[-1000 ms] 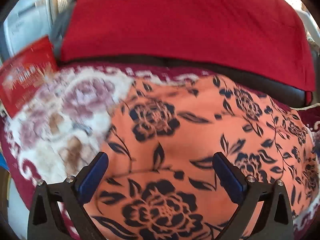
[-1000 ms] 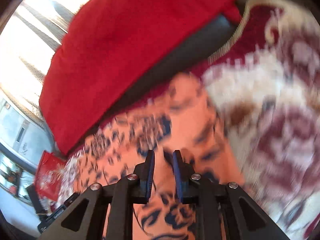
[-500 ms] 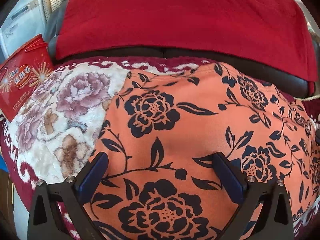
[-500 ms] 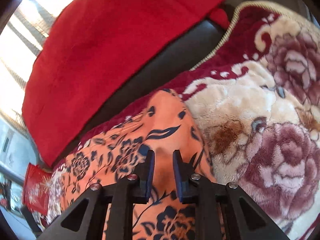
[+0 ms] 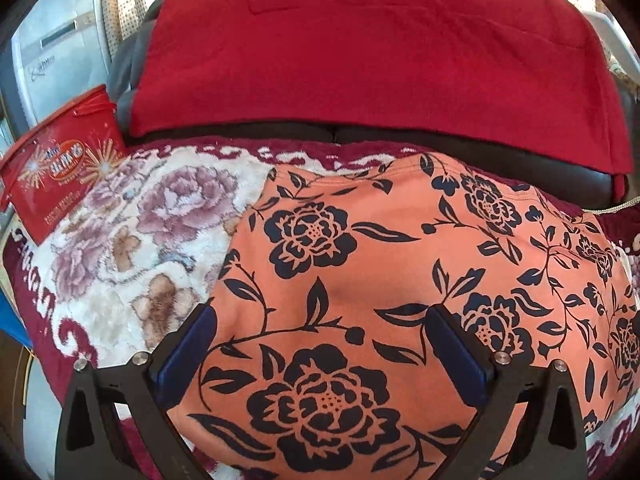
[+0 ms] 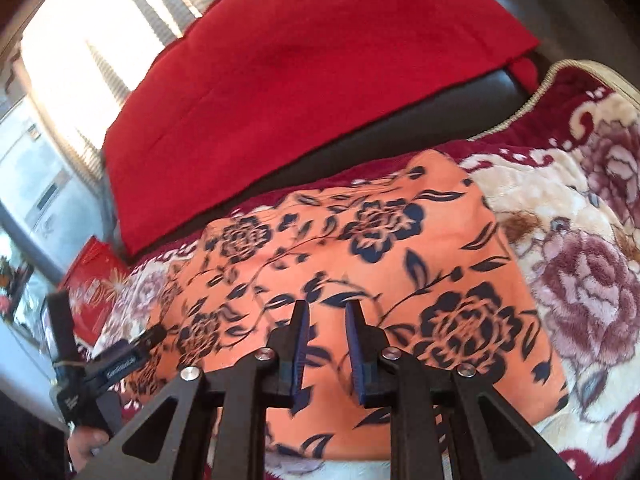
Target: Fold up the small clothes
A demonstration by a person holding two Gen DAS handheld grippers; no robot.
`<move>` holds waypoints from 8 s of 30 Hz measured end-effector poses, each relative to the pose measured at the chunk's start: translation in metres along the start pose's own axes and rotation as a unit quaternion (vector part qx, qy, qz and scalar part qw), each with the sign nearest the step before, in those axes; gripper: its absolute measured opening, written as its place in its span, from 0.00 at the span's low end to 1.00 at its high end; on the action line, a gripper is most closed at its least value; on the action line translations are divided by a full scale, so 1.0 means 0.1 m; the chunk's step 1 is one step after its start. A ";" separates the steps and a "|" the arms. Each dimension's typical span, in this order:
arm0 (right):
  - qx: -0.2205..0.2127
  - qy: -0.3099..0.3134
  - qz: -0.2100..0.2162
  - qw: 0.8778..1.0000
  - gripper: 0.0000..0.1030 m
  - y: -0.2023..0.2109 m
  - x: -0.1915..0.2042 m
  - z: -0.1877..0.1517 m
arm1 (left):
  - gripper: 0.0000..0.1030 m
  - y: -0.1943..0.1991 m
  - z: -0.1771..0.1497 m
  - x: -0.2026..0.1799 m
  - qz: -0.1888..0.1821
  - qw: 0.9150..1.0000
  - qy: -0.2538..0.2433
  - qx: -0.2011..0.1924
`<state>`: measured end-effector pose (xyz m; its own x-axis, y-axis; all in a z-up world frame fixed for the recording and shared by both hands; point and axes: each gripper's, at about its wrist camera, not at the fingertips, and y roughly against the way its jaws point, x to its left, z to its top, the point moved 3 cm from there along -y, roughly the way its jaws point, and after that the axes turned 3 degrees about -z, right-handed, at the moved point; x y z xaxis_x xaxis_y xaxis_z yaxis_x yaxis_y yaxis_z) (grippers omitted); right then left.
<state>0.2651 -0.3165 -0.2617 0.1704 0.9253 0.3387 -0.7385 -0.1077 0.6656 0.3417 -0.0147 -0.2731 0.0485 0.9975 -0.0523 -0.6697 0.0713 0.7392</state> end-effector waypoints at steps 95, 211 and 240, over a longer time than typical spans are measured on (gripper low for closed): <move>0.006 0.043 -0.066 0.997 0.48 0.02 0.15 -0.42 | 1.00 0.05 -0.34 -0.25 -0.030 0.998 -0.056 0.000; 0.067 0.025 0.035 0.997 0.19 -0.60 2.44 -0.32 | 1.00 -0.02 0.01 2.58 0.077 0.959 0.272 0.000; 0.062 0.032 0.038 0.997 0.37 -0.30 1.15 -0.54 | 1.00 -0.07 -0.04 0.97 0.034 0.998 0.032 0.035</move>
<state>0.2718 -0.1875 -0.2788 0.0712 0.9336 0.3512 -0.6606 -0.2197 0.7179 0.3483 0.0818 -0.2864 -0.0444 0.9982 -0.0410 -0.6167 0.0049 0.7872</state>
